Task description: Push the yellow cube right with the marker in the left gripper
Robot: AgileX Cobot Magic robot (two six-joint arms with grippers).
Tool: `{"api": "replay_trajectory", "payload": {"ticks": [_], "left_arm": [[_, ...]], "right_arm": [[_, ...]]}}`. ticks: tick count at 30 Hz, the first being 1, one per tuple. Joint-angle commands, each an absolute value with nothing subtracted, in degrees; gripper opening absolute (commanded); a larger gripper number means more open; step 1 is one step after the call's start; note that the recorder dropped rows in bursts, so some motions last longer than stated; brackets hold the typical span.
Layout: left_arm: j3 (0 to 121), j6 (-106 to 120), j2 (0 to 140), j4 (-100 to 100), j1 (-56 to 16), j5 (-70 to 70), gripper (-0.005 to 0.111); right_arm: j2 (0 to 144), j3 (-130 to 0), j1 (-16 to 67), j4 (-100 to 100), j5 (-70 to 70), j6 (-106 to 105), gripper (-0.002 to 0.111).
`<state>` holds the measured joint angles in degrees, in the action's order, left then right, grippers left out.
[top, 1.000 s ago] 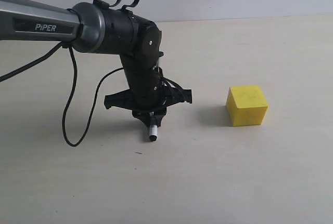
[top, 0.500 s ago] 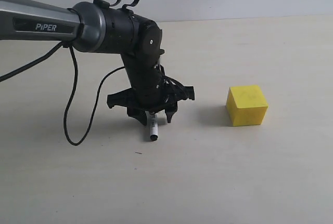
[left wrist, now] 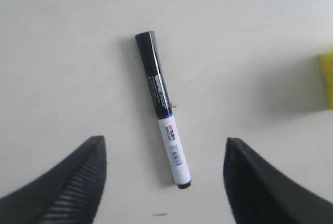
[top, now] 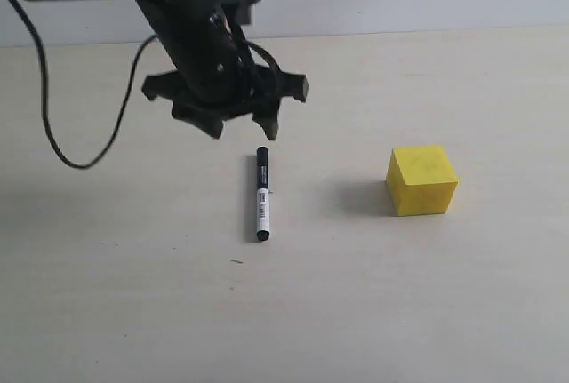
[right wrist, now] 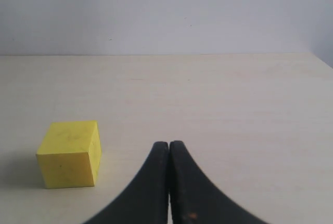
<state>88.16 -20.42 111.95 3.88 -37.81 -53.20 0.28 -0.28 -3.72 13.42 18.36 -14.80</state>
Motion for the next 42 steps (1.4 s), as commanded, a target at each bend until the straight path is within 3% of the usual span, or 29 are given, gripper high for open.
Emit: {"api": "replay_trajectory", "payload": {"ticks": [1,4,5,11,14,21,36,42], "left_arm": [[87.62,-9.49,104.11,3.61,-37.87,-57.49,0.037],[84.00,-7.12,98.62,3.73,-38.57,-56.52,0.001],[80.52,-5.39,94.00,4.00,-38.65,-52.66,0.000],[63.35,1.20,76.81,12.00,-38.71,-30.07,0.000],[48.87,10.62,61.08,21.71,-38.71,-14.18,0.000],[39.66,10.52,36.22,14.07,-38.71,-18.52,0.000],[39.66,10.63,30.04,14.07,-38.56,-18.52,0.000],[39.50,10.49,25.51,14.07,-34.08,-19.87,0.000]], "right_arm": [[0.00,0.00,-3.96,13.07,17.66,-14.91,0.000],[0.00,0.00,-3.96,13.07,17.66,-14.91,0.000],[0.00,0.00,-3.96,13.07,17.66,-14.91,0.000],[0.00,0.00,-3.96,13.07,17.66,-14.91,0.000],[0.00,0.00,-3.96,13.07,17.66,-14.91,0.000],[0.00,0.00,-3.96,13.07,17.66,-14.91,0.000],[0.00,0.00,-3.96,13.07,17.66,-14.91,0.000],[0.00,0.00,-3.96,13.07,17.66,-14.91,0.000]]}}
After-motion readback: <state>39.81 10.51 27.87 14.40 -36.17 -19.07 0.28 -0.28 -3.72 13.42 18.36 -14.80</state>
